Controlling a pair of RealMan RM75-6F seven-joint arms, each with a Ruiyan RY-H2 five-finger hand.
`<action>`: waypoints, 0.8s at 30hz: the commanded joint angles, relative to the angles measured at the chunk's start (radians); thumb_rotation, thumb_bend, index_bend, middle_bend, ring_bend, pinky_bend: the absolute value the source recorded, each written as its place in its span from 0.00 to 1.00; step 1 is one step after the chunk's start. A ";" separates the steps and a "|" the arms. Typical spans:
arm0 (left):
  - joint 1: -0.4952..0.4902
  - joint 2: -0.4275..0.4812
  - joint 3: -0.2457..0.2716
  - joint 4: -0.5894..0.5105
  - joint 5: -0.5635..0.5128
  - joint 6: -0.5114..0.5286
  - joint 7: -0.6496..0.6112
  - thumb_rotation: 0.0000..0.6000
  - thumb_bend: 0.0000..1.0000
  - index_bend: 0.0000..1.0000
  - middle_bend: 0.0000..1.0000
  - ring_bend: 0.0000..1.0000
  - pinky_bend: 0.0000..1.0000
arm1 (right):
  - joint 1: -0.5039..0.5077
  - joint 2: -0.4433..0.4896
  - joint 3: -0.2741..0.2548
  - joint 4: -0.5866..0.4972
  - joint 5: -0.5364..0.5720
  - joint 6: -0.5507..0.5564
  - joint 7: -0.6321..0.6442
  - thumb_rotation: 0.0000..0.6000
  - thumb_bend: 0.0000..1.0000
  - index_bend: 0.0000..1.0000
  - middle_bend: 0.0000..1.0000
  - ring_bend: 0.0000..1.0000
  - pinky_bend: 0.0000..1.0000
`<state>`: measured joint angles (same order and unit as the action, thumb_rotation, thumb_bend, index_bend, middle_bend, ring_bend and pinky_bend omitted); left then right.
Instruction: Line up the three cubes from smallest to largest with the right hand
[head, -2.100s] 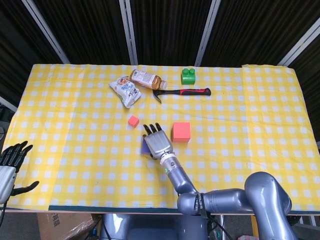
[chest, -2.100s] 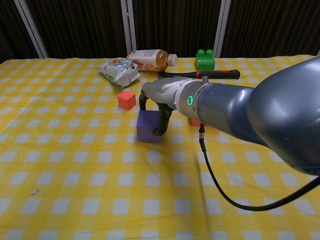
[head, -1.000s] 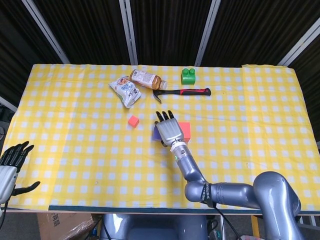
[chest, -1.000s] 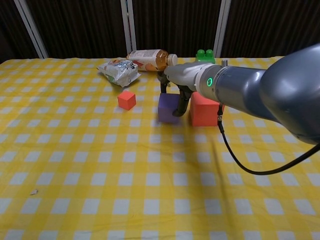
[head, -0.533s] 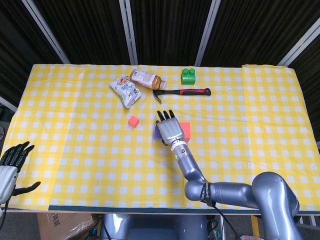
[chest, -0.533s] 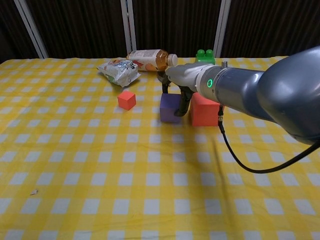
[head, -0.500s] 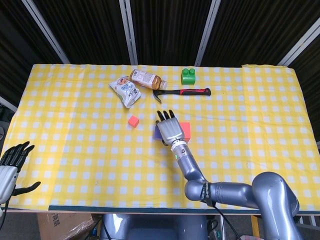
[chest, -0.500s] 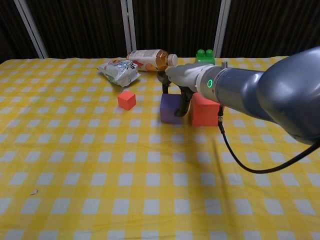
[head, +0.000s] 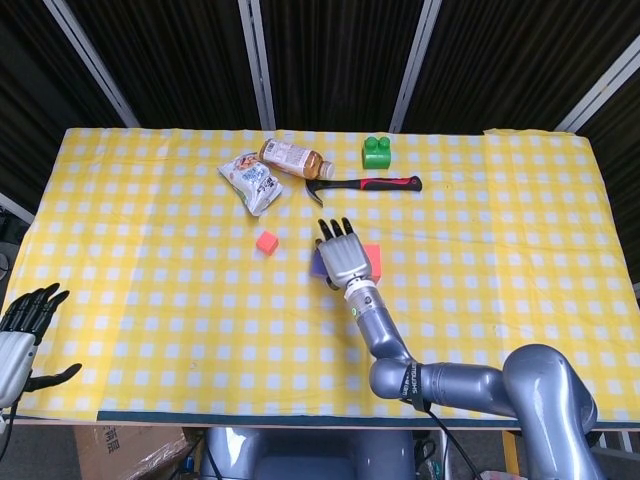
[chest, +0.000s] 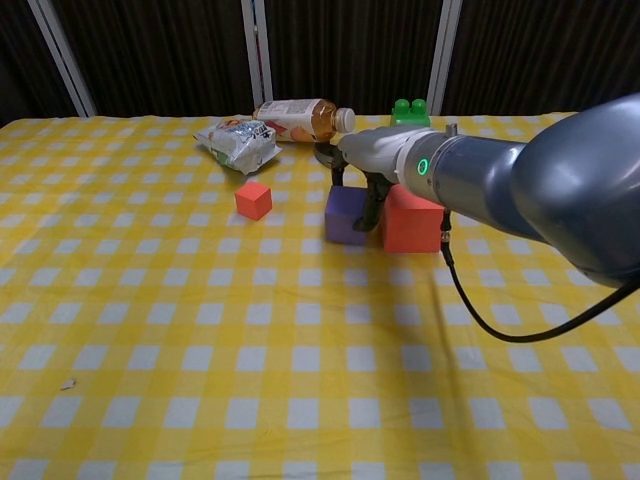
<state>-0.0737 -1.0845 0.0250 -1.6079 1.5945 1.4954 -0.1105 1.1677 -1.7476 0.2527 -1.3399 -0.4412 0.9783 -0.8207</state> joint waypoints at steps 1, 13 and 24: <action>0.000 0.000 0.000 0.000 0.000 0.000 0.000 1.00 0.04 0.00 0.00 0.00 0.04 | -0.001 0.000 -0.001 0.005 0.006 -0.002 -0.005 1.00 0.43 0.45 0.02 0.00 0.00; -0.001 0.000 -0.001 -0.001 -0.004 -0.002 0.002 1.00 0.04 0.00 0.00 0.00 0.04 | -0.002 0.002 -0.011 -0.003 0.024 -0.007 -0.031 1.00 0.43 0.32 0.02 0.00 0.00; 0.001 0.000 -0.001 -0.002 -0.003 0.001 0.005 1.00 0.04 0.00 0.00 0.00 0.04 | 0.005 0.011 -0.005 -0.069 0.016 0.030 -0.054 1.00 0.43 0.18 0.00 0.00 0.00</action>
<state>-0.0730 -1.0848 0.0240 -1.6099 1.5919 1.4962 -0.1058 1.1715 -1.7388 0.2455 -1.4036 -0.4232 1.0032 -0.8725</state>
